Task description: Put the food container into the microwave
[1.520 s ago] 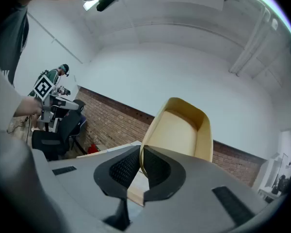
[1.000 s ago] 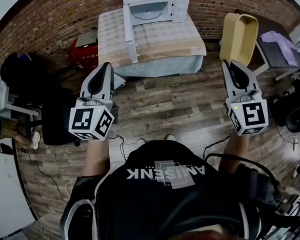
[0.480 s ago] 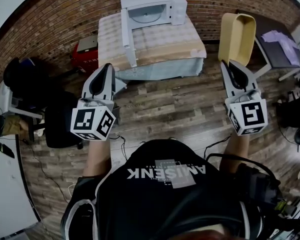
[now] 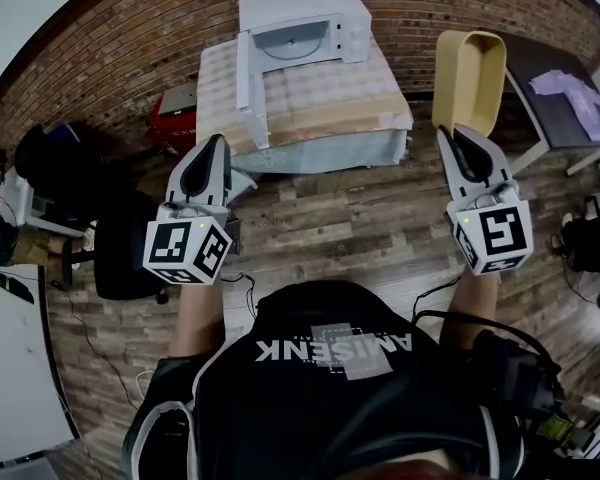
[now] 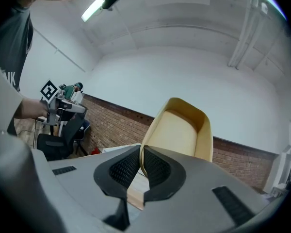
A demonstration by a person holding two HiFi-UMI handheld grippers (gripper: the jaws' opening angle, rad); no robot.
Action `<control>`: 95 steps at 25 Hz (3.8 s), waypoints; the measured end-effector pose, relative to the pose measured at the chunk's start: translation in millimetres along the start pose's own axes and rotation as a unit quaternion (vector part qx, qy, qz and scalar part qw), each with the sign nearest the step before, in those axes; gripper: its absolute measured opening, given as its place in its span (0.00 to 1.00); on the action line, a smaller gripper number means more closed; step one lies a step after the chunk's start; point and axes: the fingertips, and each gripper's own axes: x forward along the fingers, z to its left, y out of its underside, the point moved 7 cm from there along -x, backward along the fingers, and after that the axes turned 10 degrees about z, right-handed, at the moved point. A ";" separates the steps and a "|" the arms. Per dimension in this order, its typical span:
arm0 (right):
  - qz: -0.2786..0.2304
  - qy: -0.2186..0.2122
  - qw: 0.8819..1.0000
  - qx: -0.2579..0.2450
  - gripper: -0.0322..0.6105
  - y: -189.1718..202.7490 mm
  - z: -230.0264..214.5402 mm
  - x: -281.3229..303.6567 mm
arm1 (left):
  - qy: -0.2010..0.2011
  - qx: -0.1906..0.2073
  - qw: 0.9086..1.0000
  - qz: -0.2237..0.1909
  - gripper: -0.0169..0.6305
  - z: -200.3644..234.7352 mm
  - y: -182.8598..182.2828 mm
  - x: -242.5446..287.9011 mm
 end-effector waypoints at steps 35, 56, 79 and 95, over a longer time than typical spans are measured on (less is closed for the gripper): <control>0.057 0.020 0.998 -0.001 0.13 -49.9 5.4 247.3 | 0.053 -0.018 0.998 -0.018 0.05 194.3 4.2 179.6; 0.061 -0.005 0.998 0.001 0.13 -57.8 -6.8 340.1 | 0.056 -0.029 0.998 0.006 0.05 244.9 13.5 253.2; -0.027 -0.140 0.990 -0.016 0.13 -14.9 -177.9 481.1 | -0.059 -0.029 0.997 0.034 0.05 172.1 -19.2 402.1; -0.021 -0.123 0.992 0.000 0.13 -53.5 -137.9 542.6 | -0.064 -0.036 0.997 0.020 0.05 255.0 -17.0 388.7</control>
